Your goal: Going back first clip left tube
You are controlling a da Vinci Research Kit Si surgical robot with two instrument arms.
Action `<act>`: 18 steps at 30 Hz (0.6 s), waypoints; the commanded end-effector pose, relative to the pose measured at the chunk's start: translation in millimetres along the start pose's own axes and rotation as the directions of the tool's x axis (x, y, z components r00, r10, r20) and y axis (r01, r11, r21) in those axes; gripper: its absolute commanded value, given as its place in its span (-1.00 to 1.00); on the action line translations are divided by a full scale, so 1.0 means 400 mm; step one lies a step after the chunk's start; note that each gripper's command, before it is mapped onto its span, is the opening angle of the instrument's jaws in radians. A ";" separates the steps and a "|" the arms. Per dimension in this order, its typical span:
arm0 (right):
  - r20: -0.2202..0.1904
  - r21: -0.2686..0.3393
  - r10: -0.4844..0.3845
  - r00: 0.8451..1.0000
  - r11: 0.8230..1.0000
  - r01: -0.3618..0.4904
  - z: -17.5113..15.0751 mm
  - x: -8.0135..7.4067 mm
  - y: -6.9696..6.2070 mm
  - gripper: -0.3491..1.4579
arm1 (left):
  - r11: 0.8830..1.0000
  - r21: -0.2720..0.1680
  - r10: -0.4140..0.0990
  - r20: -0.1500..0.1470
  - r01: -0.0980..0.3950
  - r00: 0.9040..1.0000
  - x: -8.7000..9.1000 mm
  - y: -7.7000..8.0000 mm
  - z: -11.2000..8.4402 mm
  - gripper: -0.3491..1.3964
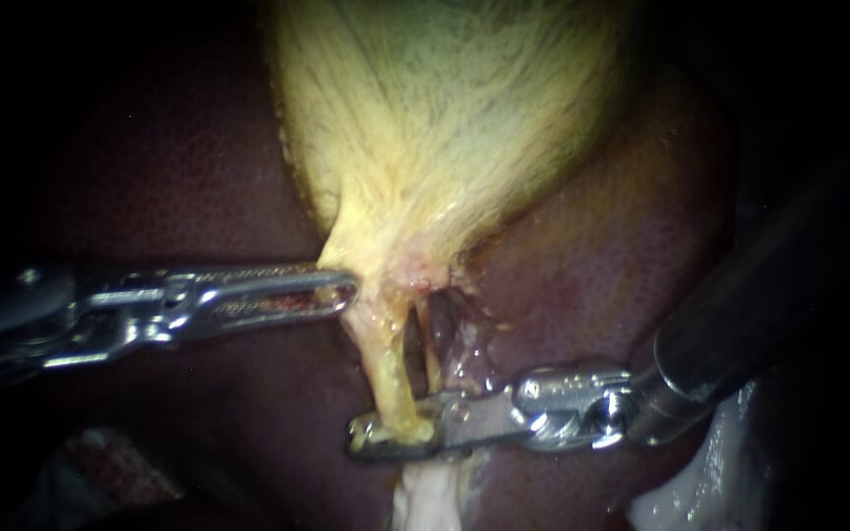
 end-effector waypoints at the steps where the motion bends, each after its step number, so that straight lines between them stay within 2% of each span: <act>1: 0.000 0.000 0.000 1.000 1.000 0.000 -0.0001 0.0000 0.0000 -1.00 | 1.000 0.000 0.000 0.000 0.000 1.000 0.0000 0.0000 -0.0001 -0.83; 8: 0.001 0.001 -0.001 1.000 1.000 0.001 -0.0002 -0.0001 0.0002 -1.00 | 1.000 0.000 0.000 0.000 0.000 1.000 0.0000 0.0000 -0.0001 -0.83; 11: -0.004 -0.006 -0.001 1.000 1.000 0.001 -0.0003 0.0001 0.0003 -0.54 | 1.000 0.000 0.000 0.000 0.000 1.000 0.0000 0.0000 0.0000 -0.83; 14: -0.022 -0.042 -0.105 0.994 0.994 0.104 -0.0010 0.0011 0.0005 -0.22 | 1.000 0.000 0.000 0.000 0.000 1.000 0.0001 0.0000 -0.0001 -0.83; 16: -0.036 -0.057 -0.144 0.989 0.988 0.142 -0.0018 0.0020 0.0008 -0.13 | 1.000 0.000 0.000 0.000 0.000 1.000 0.0002 0.0001 -0.0002 -0.83; 18: -0.050 -0.074 -0.210 0.976 0.976 0.206 -0.0029 0.0030 0.0013 -0.05 | 1.000 0.000 0.000 0.000 0.000 1.000 0.0002 0.0001 -0.0003 -0.83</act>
